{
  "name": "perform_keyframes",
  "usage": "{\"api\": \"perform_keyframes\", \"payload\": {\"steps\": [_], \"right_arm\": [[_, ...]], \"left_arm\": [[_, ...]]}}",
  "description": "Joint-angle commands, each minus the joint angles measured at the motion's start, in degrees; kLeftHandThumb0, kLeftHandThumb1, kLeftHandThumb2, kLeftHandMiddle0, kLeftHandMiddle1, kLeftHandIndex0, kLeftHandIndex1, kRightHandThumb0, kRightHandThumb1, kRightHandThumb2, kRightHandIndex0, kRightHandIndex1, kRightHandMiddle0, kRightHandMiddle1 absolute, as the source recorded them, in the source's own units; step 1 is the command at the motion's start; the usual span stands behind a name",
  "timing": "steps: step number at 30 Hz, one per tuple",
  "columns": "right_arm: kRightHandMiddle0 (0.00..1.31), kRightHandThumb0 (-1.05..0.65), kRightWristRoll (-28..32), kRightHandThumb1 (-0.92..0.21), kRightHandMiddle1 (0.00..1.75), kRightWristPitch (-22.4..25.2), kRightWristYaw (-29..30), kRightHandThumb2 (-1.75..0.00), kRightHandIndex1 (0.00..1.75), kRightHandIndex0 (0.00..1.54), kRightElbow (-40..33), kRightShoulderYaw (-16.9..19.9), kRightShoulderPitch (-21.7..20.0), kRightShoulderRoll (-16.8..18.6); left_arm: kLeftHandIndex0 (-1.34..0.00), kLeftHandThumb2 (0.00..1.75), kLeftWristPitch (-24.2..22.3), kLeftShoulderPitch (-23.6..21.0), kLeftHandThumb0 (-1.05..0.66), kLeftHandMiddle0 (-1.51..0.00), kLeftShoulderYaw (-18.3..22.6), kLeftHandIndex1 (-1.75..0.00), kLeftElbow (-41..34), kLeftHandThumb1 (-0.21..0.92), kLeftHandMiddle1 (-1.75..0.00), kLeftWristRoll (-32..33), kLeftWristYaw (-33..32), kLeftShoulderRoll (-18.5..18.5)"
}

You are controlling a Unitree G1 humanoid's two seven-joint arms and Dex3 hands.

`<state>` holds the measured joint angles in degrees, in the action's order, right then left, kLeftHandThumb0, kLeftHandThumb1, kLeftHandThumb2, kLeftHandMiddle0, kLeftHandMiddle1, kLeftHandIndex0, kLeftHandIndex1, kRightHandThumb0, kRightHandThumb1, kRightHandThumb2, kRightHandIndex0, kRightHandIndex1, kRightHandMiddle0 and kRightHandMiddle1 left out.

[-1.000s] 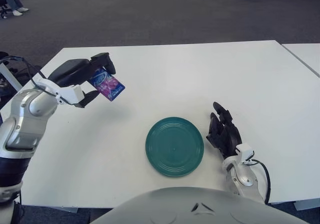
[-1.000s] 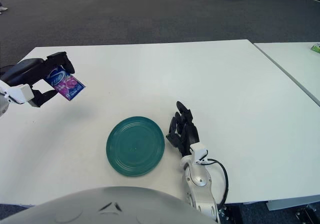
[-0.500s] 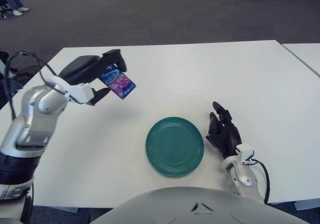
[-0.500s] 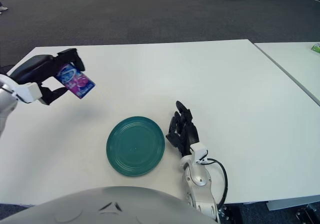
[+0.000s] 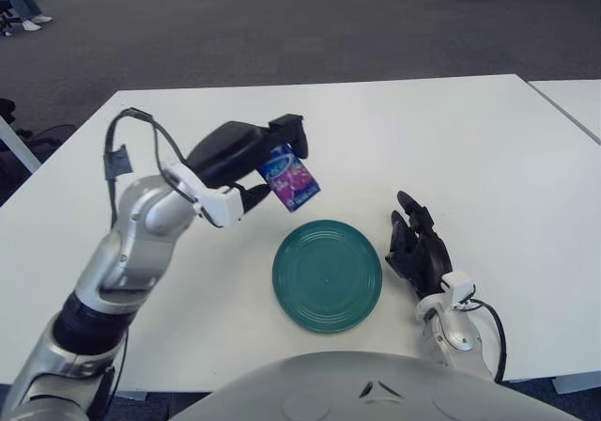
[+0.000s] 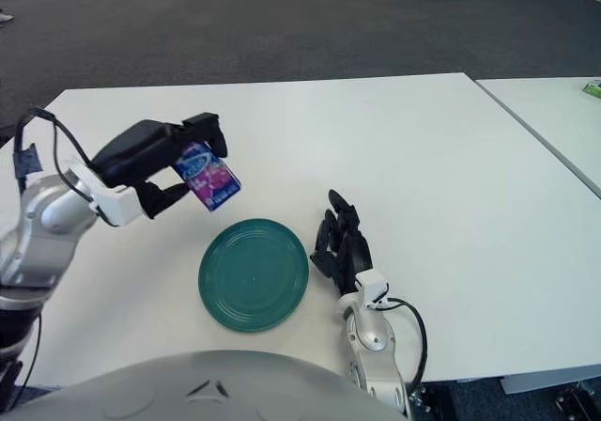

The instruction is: Put the gum into the plate.

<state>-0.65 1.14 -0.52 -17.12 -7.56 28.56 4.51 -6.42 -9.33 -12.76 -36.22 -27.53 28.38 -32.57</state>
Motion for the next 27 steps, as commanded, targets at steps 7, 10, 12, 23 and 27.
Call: {"api": "perform_keyframes", "payload": {"steps": [7, 10, 12, 23, 27], "right_arm": [[0.00, -0.63, -0.3, -0.92, 0.39, 2.3, 0.9, -0.99, 0.00, 0.11, 0.5, -0.9, 2.9, -0.3], [0.00, -0.65, -0.4, -0.92, 0.38, 2.8, 1.2, -0.99, 0.00, 0.11, 0.1, -1.1, 3.2, -0.3], [0.00, -0.66, -0.4, -0.92, 0.37, 3.3, 1.3, -0.98, 0.00, 0.11, -0.2, -1.1, 3.4, -0.3], [0.00, -0.67, 0.5, -0.92, 0.38, 2.7, 2.1, -0.95, 0.01, 0.12, 0.0, -0.7, 3.3, 0.2], [0.00, -0.67, 1.5, -0.92, 0.39, 2.2, 1.9, -0.94, 0.00, 0.12, 1.1, 0.0, 3.0, 0.4]], "left_arm": [[-0.58, 1.59, -0.6, -1.4, 0.00, -0.77, -8.1, -1.75, 4.3, 0.08, -1.74, -2.6, 4.2, 4.0], [-0.57, 1.57, 0.8, -2.0, 0.00, -0.77, -10.3, -1.75, 5.4, 0.09, -1.71, -3.1, 5.5, 4.5], [-0.57, 1.57, 2.3, -2.6, 0.00, -0.78, -11.9, -1.75, 5.9, 0.09, -1.69, -4.5, 5.6, 4.8], [-0.60, 1.60, 4.4, -2.2, 0.00, -0.79, -16.1, -1.75, 6.8, 0.06, -1.70, -9.2, 7.9, 5.4], [-0.66, 1.65, 6.7, -1.5, 0.00, -0.78, -18.3, -1.73, 11.8, 0.02, -1.74, -8.6, 7.7, 5.8]]}}
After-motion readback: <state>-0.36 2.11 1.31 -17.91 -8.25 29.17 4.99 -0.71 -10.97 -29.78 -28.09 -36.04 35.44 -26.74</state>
